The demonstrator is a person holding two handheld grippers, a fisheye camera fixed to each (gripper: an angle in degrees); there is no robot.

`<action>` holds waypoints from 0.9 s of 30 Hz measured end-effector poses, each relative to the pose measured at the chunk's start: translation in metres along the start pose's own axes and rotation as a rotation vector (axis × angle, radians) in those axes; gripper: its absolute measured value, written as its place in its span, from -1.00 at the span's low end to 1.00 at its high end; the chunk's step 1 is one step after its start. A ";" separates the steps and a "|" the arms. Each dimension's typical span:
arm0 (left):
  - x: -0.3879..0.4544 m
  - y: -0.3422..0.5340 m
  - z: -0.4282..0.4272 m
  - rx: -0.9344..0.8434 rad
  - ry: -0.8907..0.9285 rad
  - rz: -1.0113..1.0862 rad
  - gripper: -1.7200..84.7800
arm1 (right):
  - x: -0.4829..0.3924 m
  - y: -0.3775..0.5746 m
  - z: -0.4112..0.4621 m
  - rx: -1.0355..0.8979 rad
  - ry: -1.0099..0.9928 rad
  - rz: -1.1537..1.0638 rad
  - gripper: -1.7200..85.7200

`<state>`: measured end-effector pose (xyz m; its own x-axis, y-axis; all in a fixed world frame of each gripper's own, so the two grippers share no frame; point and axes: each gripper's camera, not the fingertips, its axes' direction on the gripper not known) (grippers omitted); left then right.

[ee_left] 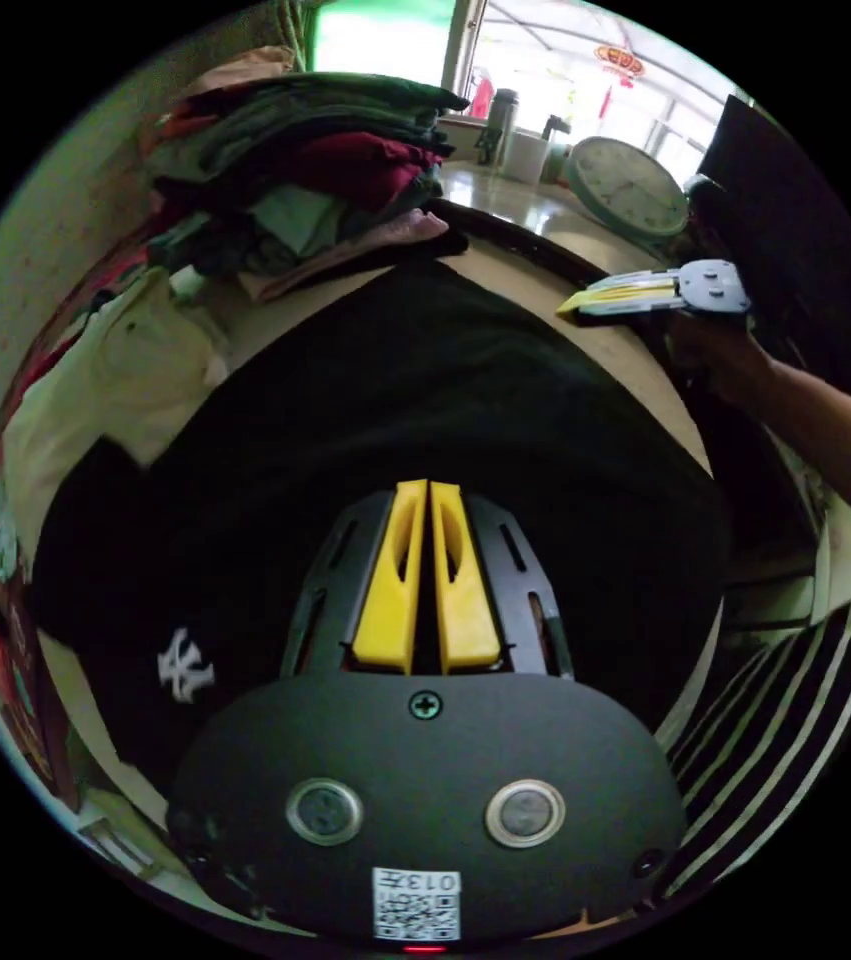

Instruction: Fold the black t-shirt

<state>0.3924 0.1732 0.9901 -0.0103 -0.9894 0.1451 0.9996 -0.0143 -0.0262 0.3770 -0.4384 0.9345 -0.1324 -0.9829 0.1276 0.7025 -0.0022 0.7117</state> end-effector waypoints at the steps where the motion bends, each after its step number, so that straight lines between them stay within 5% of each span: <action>1: 0.001 0.014 -0.004 -0.010 -0.024 -0.010 -0.96 | -0.012 0.008 -0.007 0.015 -0.035 -0.027 -0.96; 13: 0.005 0.217 -0.056 -0.247 -0.288 -0.345 -0.97 | -0.064 0.062 0.008 -0.073 0.046 -0.169 -0.96; 16: -0.006 0.251 -0.079 -0.236 -0.281 -0.464 -0.97 | -0.051 0.046 0.003 -0.114 0.046 -0.095 -0.96; 19: -0.027 0.284 -0.101 -0.245 -0.486 -0.555 -0.97 | -0.062 0.017 -0.004 -0.013 0.049 -0.143 -0.96; 27: -0.090 0.374 -0.113 -0.305 -0.456 -0.697 -0.97 | -0.093 -0.079 0.048 -0.059 -0.017 -0.223 -0.96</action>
<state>0.7640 0.2403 0.8558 -0.5369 -0.5879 0.6050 0.7183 -0.6947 -0.0376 0.3004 -0.3383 0.8994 -0.3002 -0.9537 -0.0162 0.6945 -0.2302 0.6817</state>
